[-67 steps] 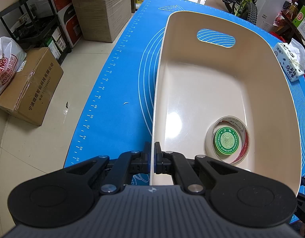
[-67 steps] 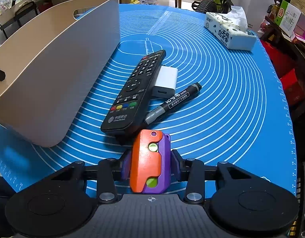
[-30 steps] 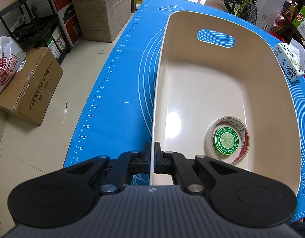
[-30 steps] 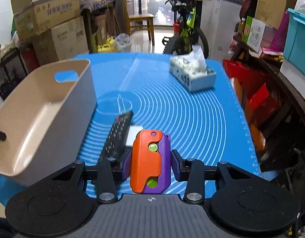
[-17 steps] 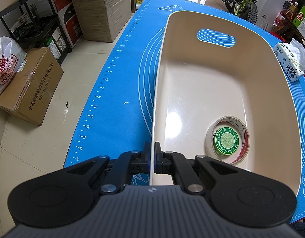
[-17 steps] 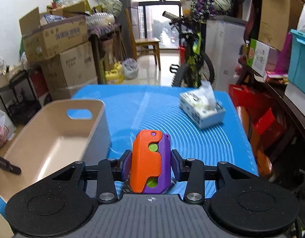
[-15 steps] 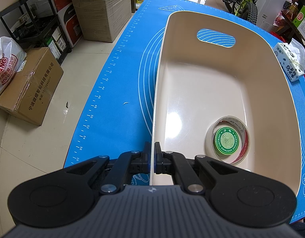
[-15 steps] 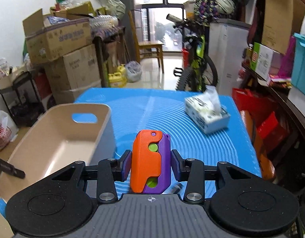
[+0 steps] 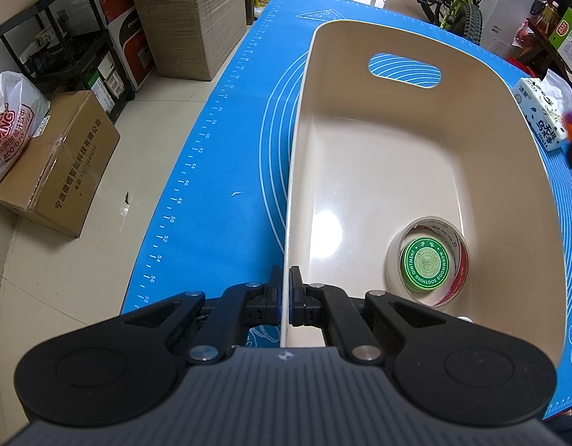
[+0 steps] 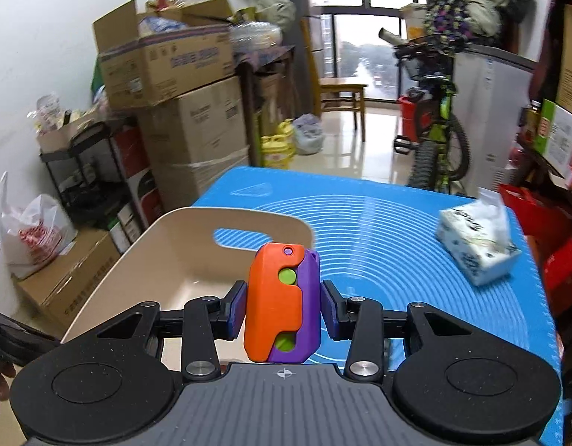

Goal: Organize rigid objects
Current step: 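Lift the orange-purple toy, carry it into the basket and open the right tool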

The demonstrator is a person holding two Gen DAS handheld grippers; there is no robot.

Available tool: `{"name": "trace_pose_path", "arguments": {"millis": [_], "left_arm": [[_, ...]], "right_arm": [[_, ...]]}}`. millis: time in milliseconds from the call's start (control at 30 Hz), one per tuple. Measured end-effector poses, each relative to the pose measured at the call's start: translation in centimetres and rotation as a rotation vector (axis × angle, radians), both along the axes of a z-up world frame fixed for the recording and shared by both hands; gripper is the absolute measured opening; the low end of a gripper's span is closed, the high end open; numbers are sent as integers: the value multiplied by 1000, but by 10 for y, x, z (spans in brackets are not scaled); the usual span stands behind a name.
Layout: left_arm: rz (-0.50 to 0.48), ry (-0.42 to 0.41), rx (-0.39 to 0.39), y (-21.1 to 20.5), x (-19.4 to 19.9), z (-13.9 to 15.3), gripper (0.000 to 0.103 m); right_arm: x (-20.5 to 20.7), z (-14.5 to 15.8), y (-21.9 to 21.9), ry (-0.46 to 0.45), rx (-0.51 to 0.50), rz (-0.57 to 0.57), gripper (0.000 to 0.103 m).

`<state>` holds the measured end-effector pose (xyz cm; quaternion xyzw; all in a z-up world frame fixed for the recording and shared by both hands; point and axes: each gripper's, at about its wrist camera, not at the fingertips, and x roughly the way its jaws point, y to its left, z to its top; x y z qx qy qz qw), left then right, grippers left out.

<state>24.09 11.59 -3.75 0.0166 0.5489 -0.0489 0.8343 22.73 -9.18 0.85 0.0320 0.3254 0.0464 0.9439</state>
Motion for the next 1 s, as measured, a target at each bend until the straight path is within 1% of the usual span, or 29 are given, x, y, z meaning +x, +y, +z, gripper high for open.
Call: {"name": "trace_pose_path", "arguments": {"millis": [200,467,700,867,933,1000], "left_arm": [[-2,-2,3,0,0,1,4],[-2,-2,3,0,0,0,4],[-1,-2,3,0,0,0,4],[-3,-2,6,-1,0,0,4],[-3,-2,5,0,0,0,4],[-2,-2,6,-1,0,0,4]], "right_arm": [[16,-14,32,46,-41,60,49],[23,-43,73,151,-99,140,49],[24,-61,86,234,-123,211,49],[30,-69,93,312,-139,227,49],[31,-73,93,327,-150,222,54],[27,-72,90,314,-140,215,56]]}}
